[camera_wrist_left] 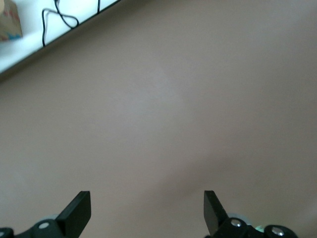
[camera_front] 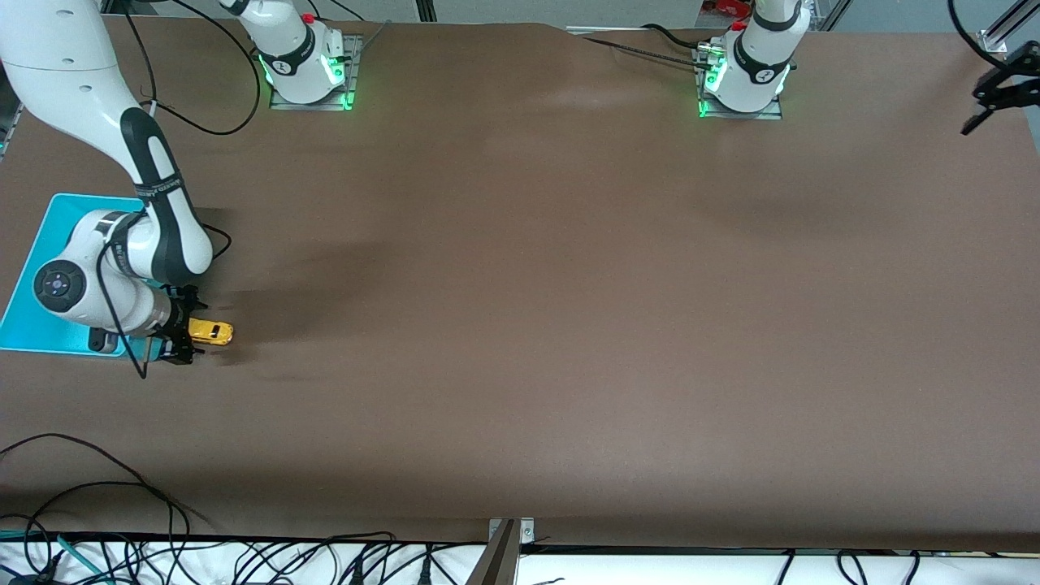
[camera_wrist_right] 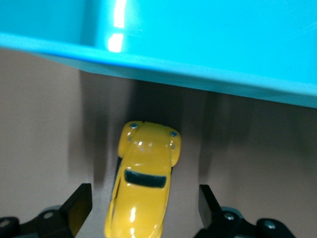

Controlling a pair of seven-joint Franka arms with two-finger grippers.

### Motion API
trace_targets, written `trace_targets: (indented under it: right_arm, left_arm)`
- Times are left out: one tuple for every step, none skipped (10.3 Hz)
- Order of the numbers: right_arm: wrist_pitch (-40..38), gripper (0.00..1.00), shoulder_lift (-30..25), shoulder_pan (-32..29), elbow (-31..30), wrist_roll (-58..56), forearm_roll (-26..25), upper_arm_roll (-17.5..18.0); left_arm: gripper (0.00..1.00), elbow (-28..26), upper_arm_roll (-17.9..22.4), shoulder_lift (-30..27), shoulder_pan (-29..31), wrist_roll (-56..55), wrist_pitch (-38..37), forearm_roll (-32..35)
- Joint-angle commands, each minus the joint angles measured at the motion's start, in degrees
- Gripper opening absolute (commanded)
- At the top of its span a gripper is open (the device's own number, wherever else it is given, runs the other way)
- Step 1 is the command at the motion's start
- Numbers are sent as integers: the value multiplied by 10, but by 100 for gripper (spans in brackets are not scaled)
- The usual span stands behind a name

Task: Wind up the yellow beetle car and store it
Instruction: 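Grasp the car with the right gripper and lift it over the box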

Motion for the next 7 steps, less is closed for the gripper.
trace_targets:
  right_arm:
    - [14, 40, -15, -3, -19, 34, -5, 0]
    - [12, 26, -17, -2, -18, 38, -5, 0]
    - [11, 18, -21, -2, -16, 39, -6, 0]
    - [-2, 16, -31, 0, -16, 39, -5, 0]
    - [-28, 16, -40, 5, -10, 40, -5, 0]
    - [-55, 16, -54, 11, -4, 44, -7, 0]
    - [-91, 16, -69, 12, 12, 47, -10, 0]
  left_arm:
    - [100, 41, -26, 7, -2, -164, -64, -7]
    - [100, 50, -43, 7, -2, -214, -80, -7]
    - [100, 60, -45, 8, -2, -233, -92, -7]
    - [100, 61, -49, 9, -3, -240, -105, -7]
    - [100, 65, -53, 12, -10, -255, -118, -5]
    - [100, 78, -52, 20, -23, -268, -122, 11]
    - [100, 82, -49, 25, -38, -272, -124, 24]
